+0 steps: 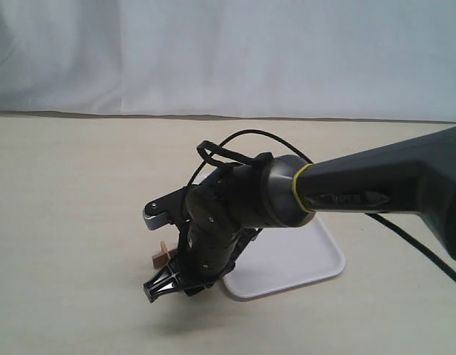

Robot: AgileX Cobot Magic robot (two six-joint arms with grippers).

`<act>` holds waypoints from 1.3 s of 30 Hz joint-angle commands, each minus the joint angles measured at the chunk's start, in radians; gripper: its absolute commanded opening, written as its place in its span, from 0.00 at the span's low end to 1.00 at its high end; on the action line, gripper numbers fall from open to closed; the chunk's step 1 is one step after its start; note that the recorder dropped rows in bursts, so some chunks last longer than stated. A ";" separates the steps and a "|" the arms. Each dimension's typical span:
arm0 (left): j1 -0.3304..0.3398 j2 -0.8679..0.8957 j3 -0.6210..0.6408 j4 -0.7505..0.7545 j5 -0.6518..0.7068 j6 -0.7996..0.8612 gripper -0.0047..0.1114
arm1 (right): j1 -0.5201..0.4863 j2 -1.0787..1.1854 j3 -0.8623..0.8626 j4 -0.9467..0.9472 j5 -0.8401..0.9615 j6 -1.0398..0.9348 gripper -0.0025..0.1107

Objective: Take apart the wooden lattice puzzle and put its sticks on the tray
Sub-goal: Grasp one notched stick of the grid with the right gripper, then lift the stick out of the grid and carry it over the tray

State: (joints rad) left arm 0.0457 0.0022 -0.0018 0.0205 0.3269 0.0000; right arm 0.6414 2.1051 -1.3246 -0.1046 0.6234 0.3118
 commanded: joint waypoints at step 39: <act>-0.001 -0.002 0.002 -0.005 -0.019 0.000 0.04 | -0.300 -0.162 -0.038 -0.044 -0.024 -0.119 0.06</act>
State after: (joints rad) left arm 0.0457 0.0022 -0.0018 0.0205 0.3269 0.0000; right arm 0.3870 1.9094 -1.3574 -0.2023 0.6459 0.2231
